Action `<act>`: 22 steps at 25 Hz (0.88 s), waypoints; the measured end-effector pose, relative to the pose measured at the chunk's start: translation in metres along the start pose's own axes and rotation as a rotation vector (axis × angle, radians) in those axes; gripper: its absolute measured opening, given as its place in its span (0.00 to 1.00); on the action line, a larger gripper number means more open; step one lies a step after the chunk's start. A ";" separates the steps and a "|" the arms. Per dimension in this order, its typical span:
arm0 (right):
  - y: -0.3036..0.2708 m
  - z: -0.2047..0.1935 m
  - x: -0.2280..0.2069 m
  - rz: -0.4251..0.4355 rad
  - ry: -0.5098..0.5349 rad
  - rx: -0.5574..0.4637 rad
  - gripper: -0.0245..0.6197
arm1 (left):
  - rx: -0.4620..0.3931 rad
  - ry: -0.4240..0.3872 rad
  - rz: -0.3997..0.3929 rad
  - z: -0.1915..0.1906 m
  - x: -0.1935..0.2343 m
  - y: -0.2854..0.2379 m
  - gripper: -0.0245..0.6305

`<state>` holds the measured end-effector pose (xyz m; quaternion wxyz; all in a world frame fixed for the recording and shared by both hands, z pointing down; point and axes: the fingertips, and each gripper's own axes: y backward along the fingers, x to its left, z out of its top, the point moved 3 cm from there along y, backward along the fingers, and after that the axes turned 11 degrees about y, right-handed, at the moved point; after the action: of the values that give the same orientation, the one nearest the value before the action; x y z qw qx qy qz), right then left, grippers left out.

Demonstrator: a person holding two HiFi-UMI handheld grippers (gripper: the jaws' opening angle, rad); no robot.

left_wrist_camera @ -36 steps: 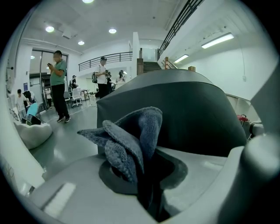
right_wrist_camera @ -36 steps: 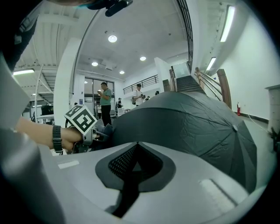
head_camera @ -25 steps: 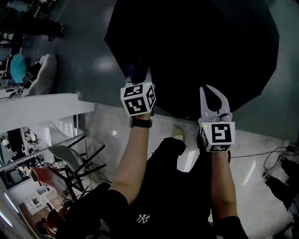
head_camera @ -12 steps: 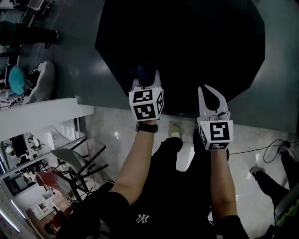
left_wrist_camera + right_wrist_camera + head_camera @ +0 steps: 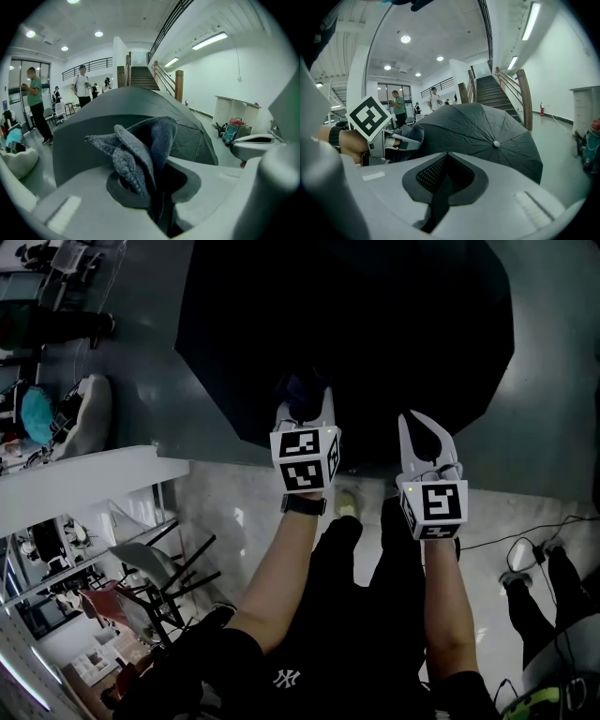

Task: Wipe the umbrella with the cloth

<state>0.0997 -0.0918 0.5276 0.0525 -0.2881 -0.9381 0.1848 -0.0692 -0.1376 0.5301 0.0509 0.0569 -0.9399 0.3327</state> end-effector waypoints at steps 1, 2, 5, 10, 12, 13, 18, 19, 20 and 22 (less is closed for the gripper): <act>0.002 0.001 -0.004 -0.001 -0.002 0.000 0.08 | 0.002 -0.002 -0.008 0.000 -0.008 -0.001 0.30; 0.004 0.001 -0.008 -0.002 -0.003 0.001 0.08 | 0.006 -0.005 -0.016 0.001 -0.015 -0.002 0.30; 0.011 -0.001 -0.021 -0.006 -0.007 0.003 0.08 | 0.022 -0.015 -0.049 -0.002 -0.042 -0.007 0.30; 0.019 0.000 -0.042 -0.017 -0.015 0.002 0.08 | 0.042 -0.039 -0.116 0.003 -0.086 -0.019 0.30; 0.022 0.000 -0.048 -0.022 -0.018 0.002 0.08 | 0.051 -0.044 -0.131 0.003 -0.098 -0.025 0.30; 0.023 -0.001 -0.051 -0.024 -0.019 0.001 0.08 | 0.057 -0.045 -0.137 0.002 -0.103 -0.029 0.30; 0.029 -0.009 -0.066 -0.037 -0.032 0.005 0.08 | 0.085 -0.060 -0.170 -0.004 -0.129 -0.046 0.30; 0.030 -0.011 -0.068 -0.040 -0.036 0.007 0.08 | 0.089 -0.065 -0.178 -0.006 -0.134 -0.050 0.30; 0.030 -0.014 -0.070 -0.043 -0.041 0.009 0.08 | 0.094 -0.069 -0.185 -0.008 -0.138 -0.054 0.30; 0.032 -0.019 -0.075 -0.049 -0.049 0.012 0.08 | 0.104 -0.076 -0.198 -0.011 -0.147 -0.061 0.30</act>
<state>0.1827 -0.1037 0.5335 0.0357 -0.2598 -0.9448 0.1962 0.0858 -0.1670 0.5570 0.0446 0.1647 -0.9125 0.3718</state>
